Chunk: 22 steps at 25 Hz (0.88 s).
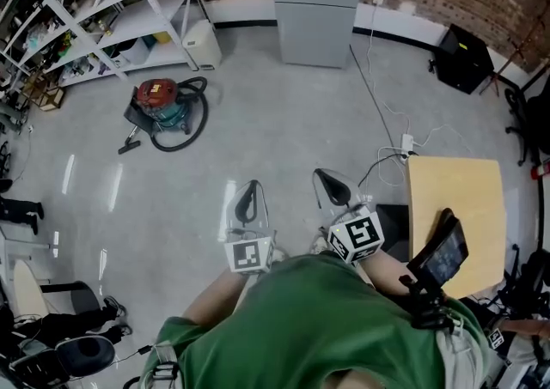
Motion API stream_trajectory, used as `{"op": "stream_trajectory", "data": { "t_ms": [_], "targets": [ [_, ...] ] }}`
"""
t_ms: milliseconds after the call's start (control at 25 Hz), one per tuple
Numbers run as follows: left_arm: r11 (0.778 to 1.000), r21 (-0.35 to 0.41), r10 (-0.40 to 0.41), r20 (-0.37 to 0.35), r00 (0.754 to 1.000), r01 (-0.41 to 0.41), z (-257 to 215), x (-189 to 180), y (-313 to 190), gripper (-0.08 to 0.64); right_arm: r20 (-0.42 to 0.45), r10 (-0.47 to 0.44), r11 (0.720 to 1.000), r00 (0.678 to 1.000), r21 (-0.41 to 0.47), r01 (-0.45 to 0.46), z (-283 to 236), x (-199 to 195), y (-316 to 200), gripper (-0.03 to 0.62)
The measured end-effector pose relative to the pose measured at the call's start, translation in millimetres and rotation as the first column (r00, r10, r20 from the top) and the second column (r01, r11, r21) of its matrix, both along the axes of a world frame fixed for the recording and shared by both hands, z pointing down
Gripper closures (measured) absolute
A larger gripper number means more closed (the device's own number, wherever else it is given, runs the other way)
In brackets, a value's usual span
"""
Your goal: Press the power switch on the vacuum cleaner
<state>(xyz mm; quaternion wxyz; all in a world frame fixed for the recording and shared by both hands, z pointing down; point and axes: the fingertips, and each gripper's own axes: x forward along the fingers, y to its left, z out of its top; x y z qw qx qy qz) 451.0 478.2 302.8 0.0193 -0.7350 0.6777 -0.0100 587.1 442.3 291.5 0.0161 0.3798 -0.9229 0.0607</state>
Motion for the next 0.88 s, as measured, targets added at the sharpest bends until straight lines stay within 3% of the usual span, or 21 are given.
{"op": "stream_trajectory", "data": {
  "t_ms": [360, 880],
  "targets": [
    [1.0, -0.006, 0.031, 0.008, 0.999, -0.031, 2.3, 26.2, -16.3, 0.554, 0.021, 0.033, 0.999, 0.999, 0.005, -0.033, -2.0, 26.5, -12.1, 0.589],
    [0.998, 0.015, 0.065, 0.01, 0.998, -0.065, 5.4, 93.6, -60.5, 0.552, 0.051, 0.072, 0.997, 0.996, 0.011, -0.073, 7.6, 93.2, -48.2, 0.589]
  ]
}}
